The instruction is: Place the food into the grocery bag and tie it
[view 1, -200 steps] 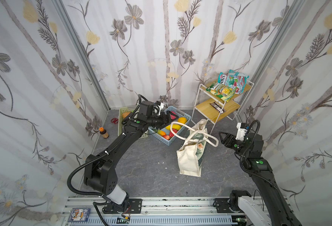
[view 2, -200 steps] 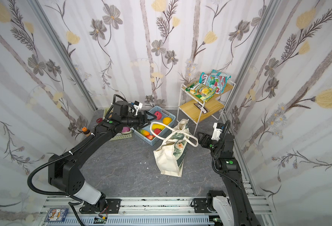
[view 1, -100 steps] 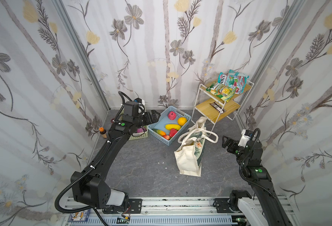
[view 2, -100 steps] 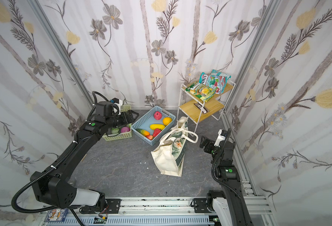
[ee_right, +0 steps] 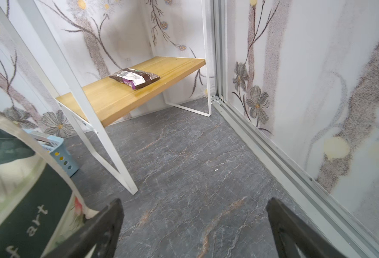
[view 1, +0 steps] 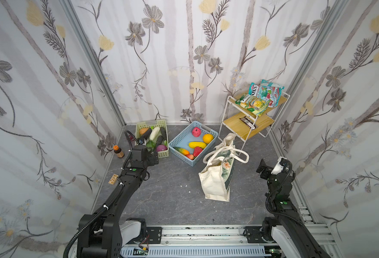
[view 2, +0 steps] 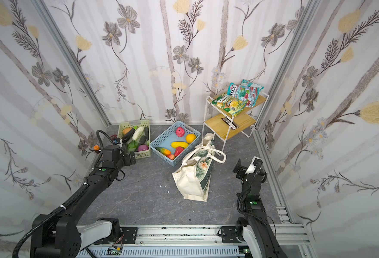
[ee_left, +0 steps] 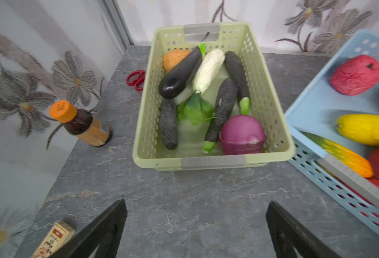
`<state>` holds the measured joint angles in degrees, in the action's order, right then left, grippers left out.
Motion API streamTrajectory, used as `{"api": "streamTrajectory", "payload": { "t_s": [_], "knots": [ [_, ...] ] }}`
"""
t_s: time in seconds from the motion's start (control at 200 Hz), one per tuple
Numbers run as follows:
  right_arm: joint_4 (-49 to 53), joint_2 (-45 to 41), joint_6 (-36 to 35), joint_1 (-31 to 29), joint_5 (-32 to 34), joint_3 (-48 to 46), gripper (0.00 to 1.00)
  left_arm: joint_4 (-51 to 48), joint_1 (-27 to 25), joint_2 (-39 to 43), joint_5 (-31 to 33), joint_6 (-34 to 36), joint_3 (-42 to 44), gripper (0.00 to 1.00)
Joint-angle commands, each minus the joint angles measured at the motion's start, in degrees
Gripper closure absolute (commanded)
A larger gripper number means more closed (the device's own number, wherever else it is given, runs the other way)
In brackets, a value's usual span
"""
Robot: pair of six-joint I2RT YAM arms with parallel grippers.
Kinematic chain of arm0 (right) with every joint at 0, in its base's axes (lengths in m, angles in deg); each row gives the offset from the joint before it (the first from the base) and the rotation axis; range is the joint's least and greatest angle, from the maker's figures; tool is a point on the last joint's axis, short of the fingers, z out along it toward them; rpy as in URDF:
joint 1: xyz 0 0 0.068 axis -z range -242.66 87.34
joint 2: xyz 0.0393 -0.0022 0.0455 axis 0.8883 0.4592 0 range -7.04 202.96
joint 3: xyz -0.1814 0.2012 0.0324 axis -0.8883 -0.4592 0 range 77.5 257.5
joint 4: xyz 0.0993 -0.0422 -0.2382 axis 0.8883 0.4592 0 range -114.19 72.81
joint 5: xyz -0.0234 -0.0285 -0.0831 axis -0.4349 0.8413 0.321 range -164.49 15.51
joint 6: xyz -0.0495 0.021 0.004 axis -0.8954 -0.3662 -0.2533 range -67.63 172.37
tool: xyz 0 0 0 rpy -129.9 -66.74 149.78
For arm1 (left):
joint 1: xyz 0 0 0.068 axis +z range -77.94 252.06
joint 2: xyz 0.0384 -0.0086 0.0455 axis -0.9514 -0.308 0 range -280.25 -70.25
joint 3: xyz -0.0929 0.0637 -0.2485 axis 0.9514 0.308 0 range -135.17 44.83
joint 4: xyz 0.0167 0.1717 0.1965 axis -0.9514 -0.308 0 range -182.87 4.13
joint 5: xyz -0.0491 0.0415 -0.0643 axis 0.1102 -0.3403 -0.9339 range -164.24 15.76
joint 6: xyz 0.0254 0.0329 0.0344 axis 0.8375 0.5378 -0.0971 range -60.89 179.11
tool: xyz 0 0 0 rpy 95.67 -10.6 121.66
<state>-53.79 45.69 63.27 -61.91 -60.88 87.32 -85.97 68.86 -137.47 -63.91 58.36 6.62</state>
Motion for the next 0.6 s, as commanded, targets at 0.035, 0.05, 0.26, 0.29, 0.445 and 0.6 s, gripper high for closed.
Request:
{"api": "streamTrajectory", "payload": {
  "t_s": [0.035,0.05,0.26,0.29,0.445,0.6],
  "knots": [
    [-27.23,10.84,-2.55,-0.98,1.42,-2.55,0.0,18.52,5.0,-1.34,-5.29,4.35,8.72,0.0],
    [-29.25,12.33,-2.99,-1.31,1.18,-2.74,0.0,20.01,5.31,-1.86,-5.64,4.24,9.52,0.0],
    [-42.76,26.72,-8.21,-3.66,0.08,-0.65,0.0,40.83,7.23,-11.78,-10.31,-2.86,15.69,0.0],
    [-45.0,28.78,-8.3,-3.78,-0.2,-0.9,0.0,41.16,7.24,-12.28,-11.42,-3.94,15.34,0.0],
    [-43.26,31.7,-7.25,-3.68,2.14,1.08,0.0,48.71,6.54,-17.23,-14.68,-2.35,16.46,0.0],
    [-45.13,32.61,-7.51,-4.05,3.15,0.76,0.0,52.62,5.64,-22.19,-13.58,-1.38,16.33,0.0]
  ]
}}
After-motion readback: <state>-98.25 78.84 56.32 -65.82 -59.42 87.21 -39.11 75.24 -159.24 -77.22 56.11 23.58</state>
